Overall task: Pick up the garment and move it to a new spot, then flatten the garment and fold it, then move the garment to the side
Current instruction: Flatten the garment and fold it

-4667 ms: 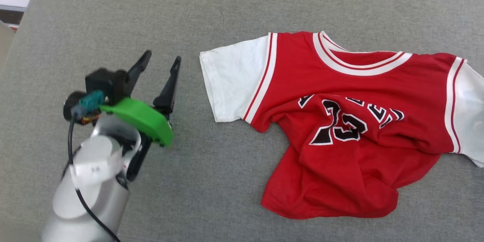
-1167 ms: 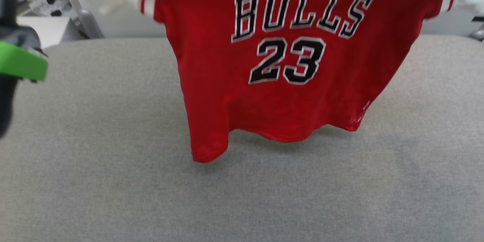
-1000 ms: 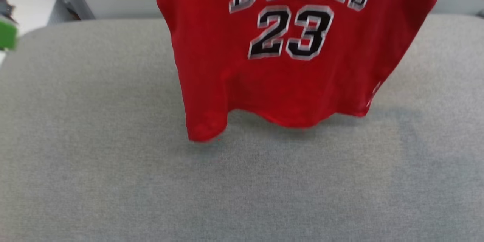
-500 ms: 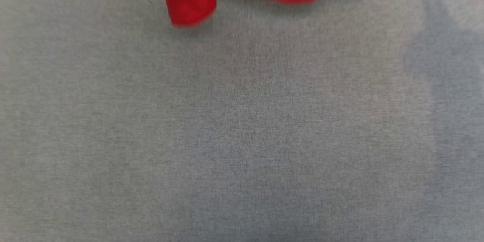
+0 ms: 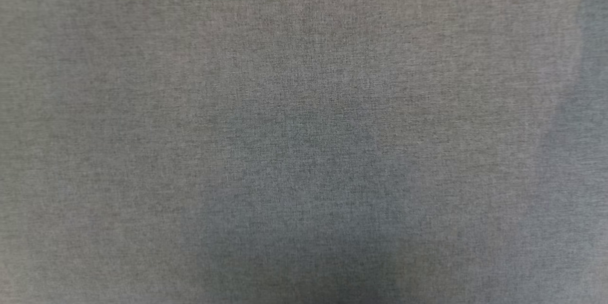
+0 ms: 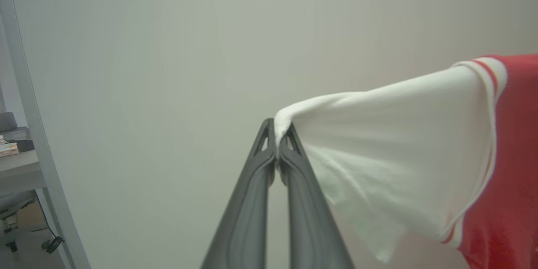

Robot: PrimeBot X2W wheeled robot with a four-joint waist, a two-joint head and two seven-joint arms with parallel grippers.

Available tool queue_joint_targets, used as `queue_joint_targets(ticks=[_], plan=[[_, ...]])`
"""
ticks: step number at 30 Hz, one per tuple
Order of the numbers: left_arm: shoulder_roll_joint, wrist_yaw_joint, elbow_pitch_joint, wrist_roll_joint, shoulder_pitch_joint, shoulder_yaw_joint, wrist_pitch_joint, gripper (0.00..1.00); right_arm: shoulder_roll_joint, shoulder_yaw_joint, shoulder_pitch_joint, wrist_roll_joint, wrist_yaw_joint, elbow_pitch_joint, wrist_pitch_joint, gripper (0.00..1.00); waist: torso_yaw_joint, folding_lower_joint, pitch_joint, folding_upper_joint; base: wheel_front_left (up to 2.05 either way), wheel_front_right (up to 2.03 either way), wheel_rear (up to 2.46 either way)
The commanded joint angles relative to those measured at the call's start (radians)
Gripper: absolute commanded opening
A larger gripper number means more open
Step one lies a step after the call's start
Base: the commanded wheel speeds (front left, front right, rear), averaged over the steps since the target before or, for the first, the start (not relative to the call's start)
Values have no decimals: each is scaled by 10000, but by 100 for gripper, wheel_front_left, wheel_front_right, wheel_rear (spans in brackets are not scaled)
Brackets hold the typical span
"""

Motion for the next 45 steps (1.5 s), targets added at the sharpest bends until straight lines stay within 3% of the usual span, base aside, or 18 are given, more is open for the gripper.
queue_joint_targets(ticks=[1,7,13,22,33,45], plan=[[-71,-60,558,80,-133,11,-189,0,29,-233,-148,-233,-96,472,-342,0,6,-2,358,0,0,0,0],[-582,-238,1068,-81,799,134,-373,0,262,123,288,-243,-96,1024,-737,0,189,-2,372,0,0,0,0],[-1188,-352,436,64,3341,913,-388,0,273,705,2026,342,-96,977,-970,0,323,-2,-183,0,0,0,0],[-1887,-459,-276,161,6851,1251,-389,0,-135,1198,5047,1350,-96,285,-1019,0,480,-2,-1555,0,0,0,0],[-2478,-525,-452,-695,11001,631,-300,0,-605,1315,9199,2337,-96,-811,-1028,0,857,-2,-3506,0,0,0,0],[-2494,-535,-73,-1479,13228,-404,18,0,-734,1365,12188,2373,-96,-1245,-930,0,949,-2,-4865,0,0,0,0]])
